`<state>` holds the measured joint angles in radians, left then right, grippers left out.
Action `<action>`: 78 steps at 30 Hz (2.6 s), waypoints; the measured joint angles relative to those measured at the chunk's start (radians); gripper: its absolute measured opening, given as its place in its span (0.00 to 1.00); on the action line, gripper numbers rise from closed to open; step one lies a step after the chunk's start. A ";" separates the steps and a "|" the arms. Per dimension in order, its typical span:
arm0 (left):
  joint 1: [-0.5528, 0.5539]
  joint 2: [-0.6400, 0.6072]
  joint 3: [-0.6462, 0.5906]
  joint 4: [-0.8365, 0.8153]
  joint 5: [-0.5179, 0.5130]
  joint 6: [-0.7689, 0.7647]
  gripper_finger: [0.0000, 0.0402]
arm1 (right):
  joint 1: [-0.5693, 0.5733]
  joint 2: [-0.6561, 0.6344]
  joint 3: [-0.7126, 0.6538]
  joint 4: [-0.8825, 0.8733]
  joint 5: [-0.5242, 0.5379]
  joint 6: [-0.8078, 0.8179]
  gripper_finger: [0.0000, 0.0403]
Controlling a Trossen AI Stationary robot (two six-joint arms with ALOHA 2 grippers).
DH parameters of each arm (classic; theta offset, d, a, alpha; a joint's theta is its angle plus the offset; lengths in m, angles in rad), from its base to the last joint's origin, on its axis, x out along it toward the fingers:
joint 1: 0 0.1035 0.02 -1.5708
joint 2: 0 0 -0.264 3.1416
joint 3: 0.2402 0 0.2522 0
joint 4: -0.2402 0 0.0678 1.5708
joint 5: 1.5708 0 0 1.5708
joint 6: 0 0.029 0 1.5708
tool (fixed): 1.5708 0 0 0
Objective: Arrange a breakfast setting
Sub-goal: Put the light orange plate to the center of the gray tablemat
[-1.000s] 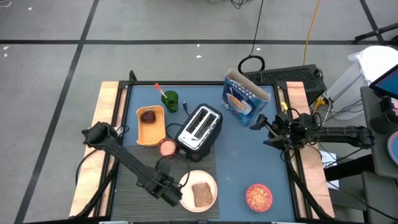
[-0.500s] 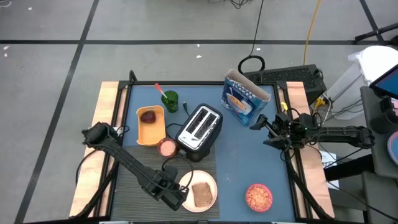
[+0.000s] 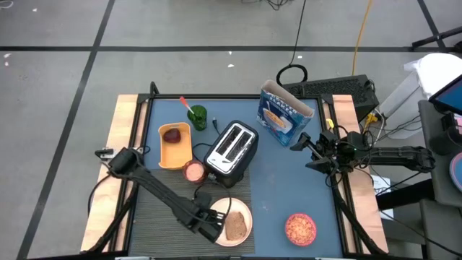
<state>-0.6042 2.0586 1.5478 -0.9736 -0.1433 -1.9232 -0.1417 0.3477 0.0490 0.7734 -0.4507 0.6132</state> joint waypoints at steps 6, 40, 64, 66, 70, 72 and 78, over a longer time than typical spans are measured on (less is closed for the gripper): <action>0.017 0.015 0.000 0.011 0.001 0.002 0.42 | 0.000 0.000 0.000 -0.001 0.000 0.000 0.99; 0.021 0.073 0.001 0.022 0.030 -0.010 0.14 | 0.000 0.000 0.000 0.000 0.000 -0.004 0.99; -0.057 0.039 0.000 -0.309 0.206 0.034 0.03 | 0.000 0.000 0.000 -0.001 0.000 -0.004 0.99; -0.070 0.039 0.000 -0.361 0.226 0.036 0.03 | 0.000 0.000 0.000 -0.001 0.000 -0.004 0.99; -0.093 0.038 0.000 -0.449 0.235 0.036 0.03 | 0.000 0.000 0.000 -0.001 0.000 -0.004 0.99; -0.104 0.038 0.000 -0.495 0.237 0.036 0.03 | 0.000 0.000 0.000 -0.001 0.000 -0.004 0.99; -0.146 0.038 0.000 -0.600 0.248 0.040 0.03 | 0.000 0.000 0.000 -0.001 0.000 -0.004 0.99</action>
<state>-0.7499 2.0968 1.5478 -1.5736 0.1044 -1.8832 -0.1418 0.3481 0.0490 0.7723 -0.4507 0.6096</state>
